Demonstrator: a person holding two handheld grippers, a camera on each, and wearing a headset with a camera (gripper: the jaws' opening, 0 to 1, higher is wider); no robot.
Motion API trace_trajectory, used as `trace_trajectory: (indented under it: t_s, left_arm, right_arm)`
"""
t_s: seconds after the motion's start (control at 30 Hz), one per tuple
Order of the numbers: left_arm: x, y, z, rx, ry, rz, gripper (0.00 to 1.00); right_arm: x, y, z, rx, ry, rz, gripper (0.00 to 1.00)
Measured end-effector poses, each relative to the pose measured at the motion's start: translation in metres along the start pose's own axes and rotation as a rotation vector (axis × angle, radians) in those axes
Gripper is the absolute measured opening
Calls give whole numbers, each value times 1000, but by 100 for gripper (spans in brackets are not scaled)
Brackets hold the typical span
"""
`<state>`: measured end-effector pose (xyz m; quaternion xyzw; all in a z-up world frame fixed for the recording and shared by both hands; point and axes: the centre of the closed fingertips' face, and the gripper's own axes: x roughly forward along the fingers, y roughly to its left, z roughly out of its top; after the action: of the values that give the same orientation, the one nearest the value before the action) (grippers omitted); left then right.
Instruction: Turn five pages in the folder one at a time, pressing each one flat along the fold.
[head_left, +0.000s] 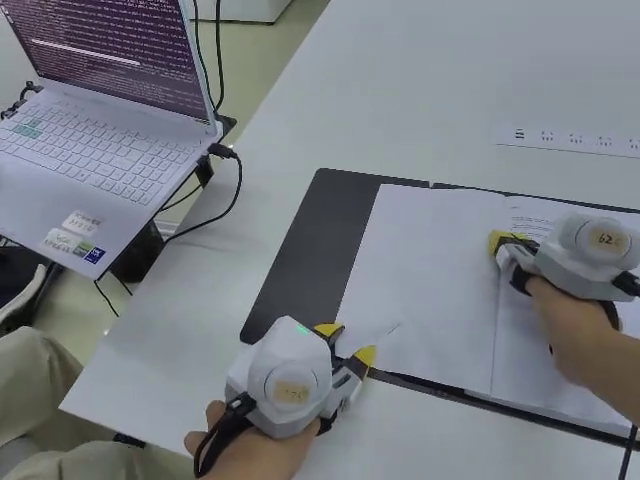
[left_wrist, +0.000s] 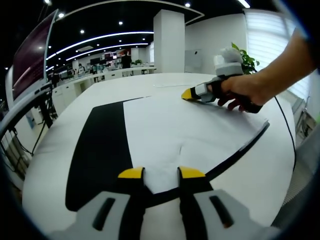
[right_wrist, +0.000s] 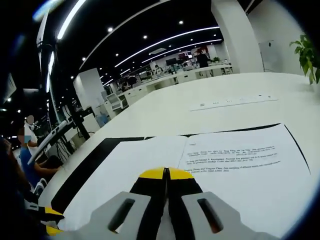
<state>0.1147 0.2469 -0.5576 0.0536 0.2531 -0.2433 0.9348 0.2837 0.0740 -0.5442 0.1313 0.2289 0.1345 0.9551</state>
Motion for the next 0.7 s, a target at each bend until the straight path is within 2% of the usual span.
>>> trace_trajectory:
  t_s: [0.03,0.07,0.27,0.57,0.6,0.7]
  left_arm:
    - [0,0,0,-1,0,0,25]
    - [0,0,0,-1,0,0,25]
    - [0,-1,0,-8,-4,0,25]
    - [-1,-1,1,-11,-8,-1,25]
    - [-1,-1,1,-11,-8,-1,25]
    - [-1,-1,0,-13,-10,-1,24]
  right_arm:
    - [4,0,2,-8,1,-2,0]
    - [-1,4,0,-12,3,-3,0]
    - [13,2,11,-17,-3,-17,0]
    - [30,-5,29,-1,3,-49,0]
    - [37,-11,31,6,3,-56,0]
    - [37,-11,32,3,3,-59,0]
